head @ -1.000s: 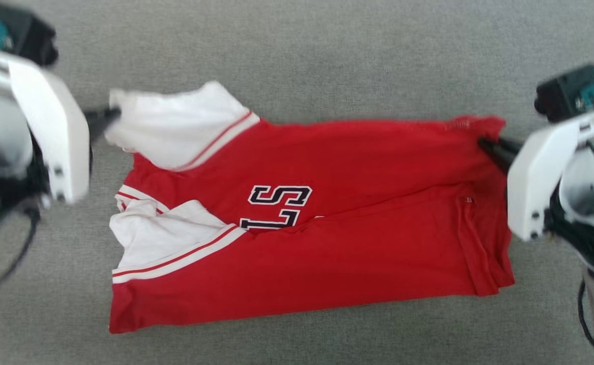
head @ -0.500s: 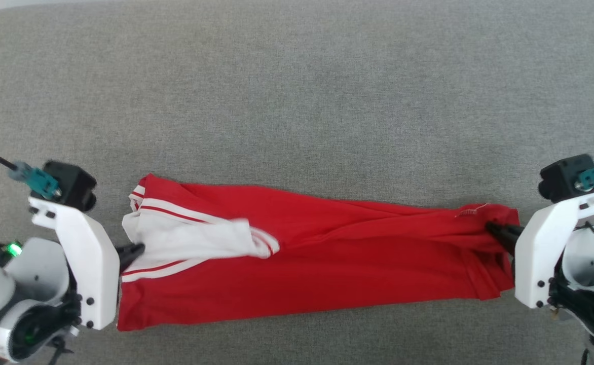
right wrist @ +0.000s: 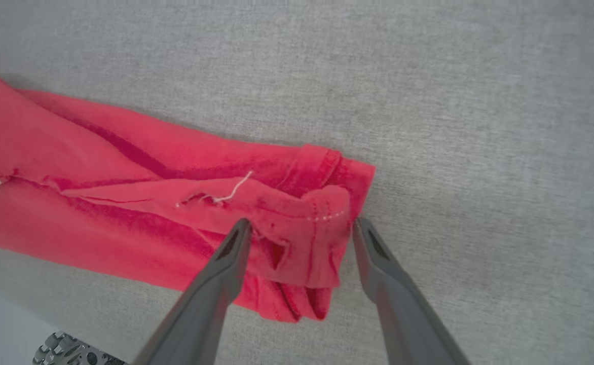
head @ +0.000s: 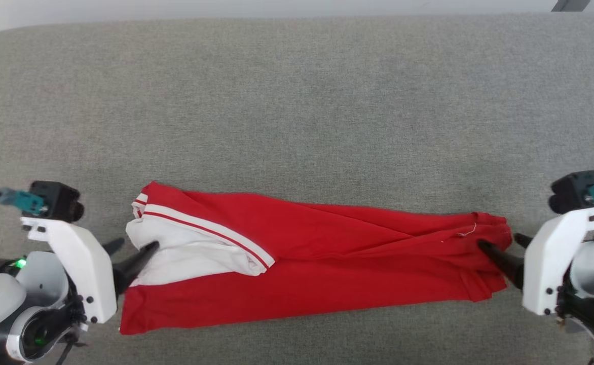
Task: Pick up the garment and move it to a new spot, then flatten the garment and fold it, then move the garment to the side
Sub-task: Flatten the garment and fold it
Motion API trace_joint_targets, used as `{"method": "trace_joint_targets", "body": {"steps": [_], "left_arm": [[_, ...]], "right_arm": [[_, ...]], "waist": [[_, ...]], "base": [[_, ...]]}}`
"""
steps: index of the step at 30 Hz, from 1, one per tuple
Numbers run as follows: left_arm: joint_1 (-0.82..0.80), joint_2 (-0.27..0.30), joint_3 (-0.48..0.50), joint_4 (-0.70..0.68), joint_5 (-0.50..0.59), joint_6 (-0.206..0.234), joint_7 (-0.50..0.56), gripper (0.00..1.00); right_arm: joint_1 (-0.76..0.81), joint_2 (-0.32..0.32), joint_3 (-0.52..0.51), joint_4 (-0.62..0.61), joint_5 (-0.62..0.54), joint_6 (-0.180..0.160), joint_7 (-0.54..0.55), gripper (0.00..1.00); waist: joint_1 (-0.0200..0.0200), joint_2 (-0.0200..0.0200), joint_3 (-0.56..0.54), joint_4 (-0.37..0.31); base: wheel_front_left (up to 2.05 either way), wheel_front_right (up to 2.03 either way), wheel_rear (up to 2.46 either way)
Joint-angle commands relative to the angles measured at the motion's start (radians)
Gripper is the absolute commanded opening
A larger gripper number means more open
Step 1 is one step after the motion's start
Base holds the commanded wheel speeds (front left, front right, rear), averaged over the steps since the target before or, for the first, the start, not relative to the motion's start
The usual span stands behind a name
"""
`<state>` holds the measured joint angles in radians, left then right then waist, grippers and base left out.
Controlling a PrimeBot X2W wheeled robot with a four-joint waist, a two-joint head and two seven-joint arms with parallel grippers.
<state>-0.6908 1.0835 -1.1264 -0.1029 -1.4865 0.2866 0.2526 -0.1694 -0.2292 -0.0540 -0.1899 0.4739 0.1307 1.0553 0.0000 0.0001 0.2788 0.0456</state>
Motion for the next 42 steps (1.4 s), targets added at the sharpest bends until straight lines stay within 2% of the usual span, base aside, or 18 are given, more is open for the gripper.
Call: {"method": "trace_joint_targets", "body": {"steps": [1, 4, 8, 13, 17, 18, 19, 20, 25, 31, 32, 37, 42], "left_arm": [[0.022, 0.001, 0.014, 0.008, 0.003, -0.008, -0.038, 1.00], [0.042, 0.001, 0.032, 0.009, 0.018, -0.031, -0.121, 1.00], [0.080, 0.001, 0.065, 0.023, 0.051, -0.065, -0.288, 1.00], [0.131, -0.017, 0.097, 0.049, 0.077, -0.094, -0.456, 1.00], [0.178, -0.053, 0.149, 0.095, 0.104, -0.107, -0.512, 1.00], [0.193, -0.066, 0.169, 0.109, 0.113, -0.110, -0.516, 1.00], [0.206, -0.086, 0.207, 0.120, 0.128, -0.113, -0.519, 1.00], [0.221, -0.108, 0.254, 0.133, 0.151, -0.119, -0.519, 1.00], [0.379, -0.234, 0.500, 0.182, 0.316, -0.158, -0.519, 1.00], [0.565, -0.408, 0.776, 0.209, 0.513, -0.252, -0.518, 1.00], [0.565, -0.408, 0.776, 0.209, 0.513, -0.252, -0.518, 1.00], [0.677, -0.543, 0.921, 0.242, 0.618, -0.342, -0.518, 1.00], [0.731, -0.643, 1.014, 0.268, 0.706, -0.393, -0.518, 1.00]], "right_arm": [[0.012, 0.000, -0.014, -0.002, -0.008, 0.000, 0.008, 1.00], [0.011, 0.005, -0.044, 0.016, -0.004, 0.000, 0.017, 1.00], [-0.011, 0.005, -0.061, 0.093, 0.005, 0.000, 0.010, 1.00], [-0.042, 0.000, -0.027, 0.202, 0.025, 0.000, -0.028, 1.00], [-0.060, 0.010, 0.033, 0.290, 0.057, 0.000, -0.051, 1.00], [-0.062, 0.011, 0.049, 0.308, 0.071, 0.001, -0.048, 0.93], [-0.066, 0.010, 0.067, 0.319, 0.086, 0.001, -0.046, 0.37], [-0.068, 0.011, 0.076, 0.327, 0.102, 0.003, -0.044, 0.00], [-0.092, -0.015, 0.081, 0.313, 0.161, 0.002, -0.034, 0.00], [-0.109, -0.032, 0.055, 0.258, 0.202, 0.002, -0.026, 0.00], [-0.109, -0.032, 0.055, 0.258, 0.202, 0.002, -0.026, 0.00], [-0.105, -0.044, 0.000, 0.239, 0.217, 0.002, -0.009, 0.00], [-0.114, -0.071, -0.076, 0.248, 0.199, 0.000, -0.006, 0.00]], "waist": [[0.0000, -0.0001, -0.003, 0.002], [0.0000, -0.0001, -0.006, 0.007], [0.0000, -0.0001, -0.002, 0.021], [0.0000, -0.0001, 0.005, 0.045], [0.0000, -0.0001, 0.008, 0.066], [0.0000, -0.0001, 0.008, 0.072], [0.0000, -0.0001, 0.008, 0.078], [0.0000, -0.0001, 0.007, 0.085], [0.0000, -0.0001, -0.007, 0.100], [0.0000, -0.0001, -0.027, 0.101], [0.0000, -0.0001, -0.027, 0.101], [0.0000, -0.0001, -0.050, 0.093], [0.0000, -0.0001, -0.066, 0.078]], "base": [[0.00, 0.00, 0.00], [0.00, 0.00, 0.00], [0.00, 0.00, 0.00], [0.00, 0.00, 0.00], [0.00, 0.00, 0.00], [0.00, 0.00, 0.00], [0.00, 0.00, 0.00], [0.00, 0.00, 0.00], [0.00, 0.00, 0.00], [0.00, 0.00, 0.00], [0.00, 0.00, 0.00], [0.00, 0.00, 0.00], [0.00, 0.00, 0.00]]}}
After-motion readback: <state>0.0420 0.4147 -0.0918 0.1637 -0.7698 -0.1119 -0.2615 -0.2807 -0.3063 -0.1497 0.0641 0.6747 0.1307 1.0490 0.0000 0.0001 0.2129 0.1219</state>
